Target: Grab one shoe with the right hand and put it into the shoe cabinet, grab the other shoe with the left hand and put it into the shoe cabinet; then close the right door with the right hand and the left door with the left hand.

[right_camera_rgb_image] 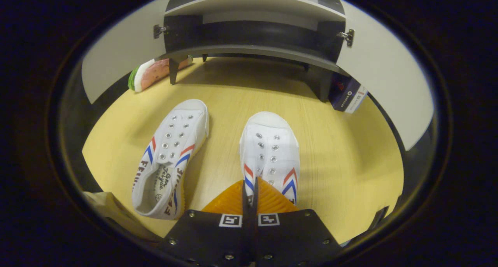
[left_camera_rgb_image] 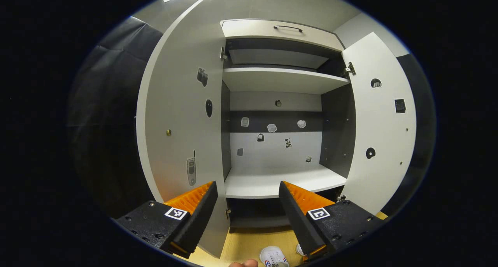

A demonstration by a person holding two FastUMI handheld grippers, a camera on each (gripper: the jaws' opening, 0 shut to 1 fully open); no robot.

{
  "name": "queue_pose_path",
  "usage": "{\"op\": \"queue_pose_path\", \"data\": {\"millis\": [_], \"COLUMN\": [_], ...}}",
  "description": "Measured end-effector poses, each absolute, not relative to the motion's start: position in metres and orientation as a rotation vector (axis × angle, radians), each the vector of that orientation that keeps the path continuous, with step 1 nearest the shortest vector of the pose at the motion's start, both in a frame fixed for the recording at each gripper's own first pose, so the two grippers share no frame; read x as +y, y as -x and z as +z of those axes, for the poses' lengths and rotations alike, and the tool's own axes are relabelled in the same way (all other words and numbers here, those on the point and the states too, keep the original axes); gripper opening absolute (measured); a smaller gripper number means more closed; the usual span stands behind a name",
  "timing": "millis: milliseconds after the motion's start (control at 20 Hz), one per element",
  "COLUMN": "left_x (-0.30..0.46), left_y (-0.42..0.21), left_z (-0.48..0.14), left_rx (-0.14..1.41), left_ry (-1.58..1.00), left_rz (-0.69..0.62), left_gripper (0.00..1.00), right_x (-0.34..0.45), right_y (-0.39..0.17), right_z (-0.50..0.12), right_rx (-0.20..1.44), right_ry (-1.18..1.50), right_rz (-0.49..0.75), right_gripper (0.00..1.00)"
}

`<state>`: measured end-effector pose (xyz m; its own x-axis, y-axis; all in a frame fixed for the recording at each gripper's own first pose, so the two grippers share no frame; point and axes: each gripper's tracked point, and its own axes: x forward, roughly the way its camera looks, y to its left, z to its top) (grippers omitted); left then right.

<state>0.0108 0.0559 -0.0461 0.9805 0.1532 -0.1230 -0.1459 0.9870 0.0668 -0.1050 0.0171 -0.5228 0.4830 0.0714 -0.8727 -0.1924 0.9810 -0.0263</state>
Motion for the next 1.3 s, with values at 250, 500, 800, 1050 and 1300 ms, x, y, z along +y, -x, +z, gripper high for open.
{"op": "queue_pose_path", "data": {"millis": [250, 500, 800, 1050, 1300], "left_x": [0.055, 0.055, 0.054, 0.054, 0.054], "left_y": [-0.015, -0.021, -0.025, -0.029, -0.036], "left_z": [-0.049, -0.057, -0.067, -0.071, -0.080], "left_rx": [0.131, 0.146, 0.168, 0.167, 0.177], "left_ry": [-0.046, -0.031, -0.007, 0.009, 0.036], "left_rz": [0.139, 0.137, 0.132, 0.114, 0.094], "left_gripper": [0.96, 0.96, 0.96, 0.97, 0.97], "right_x": [0.013, 0.023, 0.037, 0.045, 0.051], "right_y": [0.085, 0.045, -0.038, -0.119, -0.206], "right_z": [-0.473, -0.379, -0.240, -0.181, -0.169], "right_rx": [0.981, 0.801, 0.524, 0.410, 0.372], "right_ry": [0.023, -0.002, -0.012, -0.009, 0.063], "right_rz": [0.126, 0.142, 0.155, 0.170, 0.172], "right_gripper": [0.00, 0.00, 0.00, 0.00, 0.00]}}
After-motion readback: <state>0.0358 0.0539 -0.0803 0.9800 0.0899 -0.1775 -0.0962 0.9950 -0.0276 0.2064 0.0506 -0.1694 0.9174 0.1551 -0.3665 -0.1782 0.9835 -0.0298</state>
